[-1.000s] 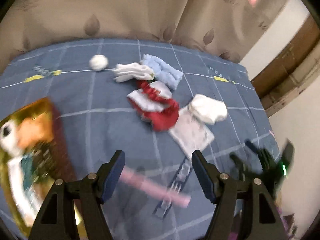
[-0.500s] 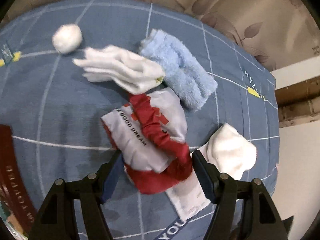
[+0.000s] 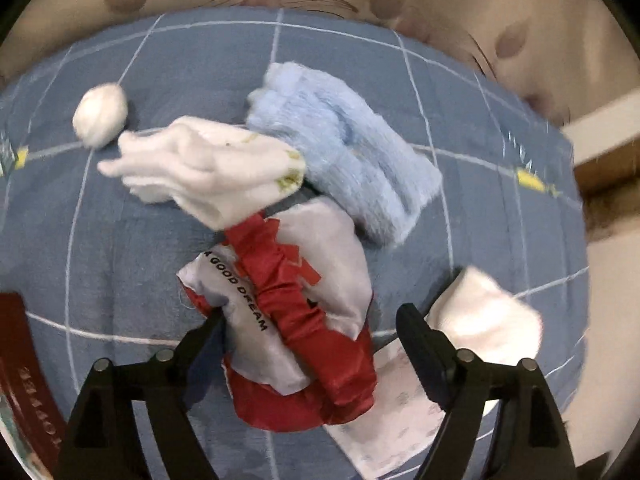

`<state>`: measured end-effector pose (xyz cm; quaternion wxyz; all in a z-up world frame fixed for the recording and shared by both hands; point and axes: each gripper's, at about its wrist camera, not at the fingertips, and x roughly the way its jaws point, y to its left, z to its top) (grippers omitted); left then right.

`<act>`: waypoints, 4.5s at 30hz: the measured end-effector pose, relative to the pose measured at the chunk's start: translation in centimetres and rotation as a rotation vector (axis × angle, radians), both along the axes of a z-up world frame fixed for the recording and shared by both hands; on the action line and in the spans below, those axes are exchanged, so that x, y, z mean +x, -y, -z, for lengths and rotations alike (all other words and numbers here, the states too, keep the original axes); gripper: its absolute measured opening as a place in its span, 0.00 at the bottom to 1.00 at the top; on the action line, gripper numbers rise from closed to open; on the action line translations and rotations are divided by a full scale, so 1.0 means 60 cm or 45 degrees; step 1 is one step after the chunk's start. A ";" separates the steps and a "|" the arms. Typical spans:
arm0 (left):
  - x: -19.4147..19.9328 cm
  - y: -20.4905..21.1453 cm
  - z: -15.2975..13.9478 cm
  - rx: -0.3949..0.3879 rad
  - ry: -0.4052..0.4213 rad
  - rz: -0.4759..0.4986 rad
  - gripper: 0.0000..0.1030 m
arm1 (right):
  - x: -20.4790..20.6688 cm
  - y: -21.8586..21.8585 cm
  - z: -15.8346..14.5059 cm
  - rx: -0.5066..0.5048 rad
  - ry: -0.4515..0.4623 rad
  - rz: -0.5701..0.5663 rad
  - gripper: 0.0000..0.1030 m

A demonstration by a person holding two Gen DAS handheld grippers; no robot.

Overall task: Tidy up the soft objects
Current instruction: 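Grasp the red-and-white cloth with the left tool and lift it, then drop the red cloth into the tray while right tool grasps the printed tissue, then carry the printed tissue into the gold tray and open the right tool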

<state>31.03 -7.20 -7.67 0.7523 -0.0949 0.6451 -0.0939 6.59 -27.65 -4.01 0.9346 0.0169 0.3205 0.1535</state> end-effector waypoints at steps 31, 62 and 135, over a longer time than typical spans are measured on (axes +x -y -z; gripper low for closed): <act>-0.348 -0.188 -0.185 -0.116 0.515 -0.096 0.21 | 0.033 -0.134 -0.017 -0.062 -0.132 -0.219 0.97; -0.411 -0.378 -0.161 0.112 0.517 -0.245 0.25 | 0.125 -0.192 -0.010 -0.099 -0.359 -0.170 0.13; -0.566 -0.465 -0.106 0.471 0.502 -0.487 0.68 | 0.099 -0.672 -0.082 0.025 -0.222 -0.626 0.65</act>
